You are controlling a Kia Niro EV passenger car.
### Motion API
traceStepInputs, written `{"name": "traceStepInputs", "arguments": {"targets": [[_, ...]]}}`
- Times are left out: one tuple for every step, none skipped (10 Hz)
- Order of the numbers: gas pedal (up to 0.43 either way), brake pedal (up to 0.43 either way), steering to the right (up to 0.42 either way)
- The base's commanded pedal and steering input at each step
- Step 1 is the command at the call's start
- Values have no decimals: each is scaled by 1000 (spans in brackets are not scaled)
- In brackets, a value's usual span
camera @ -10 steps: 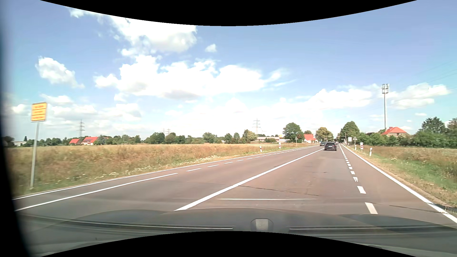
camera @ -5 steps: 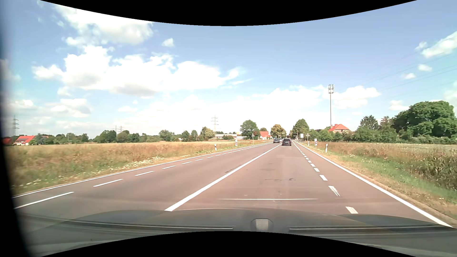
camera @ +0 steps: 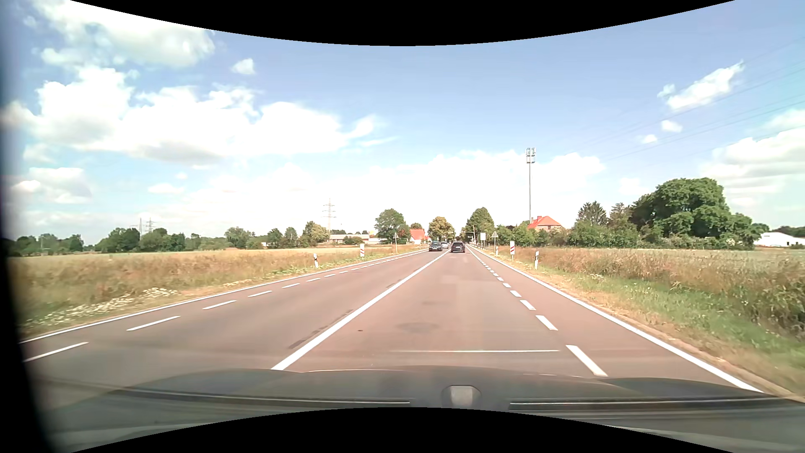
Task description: Follow the waypoints while adhering to traffic rules and regulations
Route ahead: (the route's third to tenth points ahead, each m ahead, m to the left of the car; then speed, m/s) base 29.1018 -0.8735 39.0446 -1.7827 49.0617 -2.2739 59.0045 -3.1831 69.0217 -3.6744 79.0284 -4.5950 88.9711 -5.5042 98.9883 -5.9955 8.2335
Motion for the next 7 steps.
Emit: {"name": "traceStepInputs", "arguments": {"targets": [[480, 6, 78], [469, 6, 59], [469, 6, 42], [469, 6, 30], [469, 6, 25], [469, 6, 25], [469, 6, 22]]}}
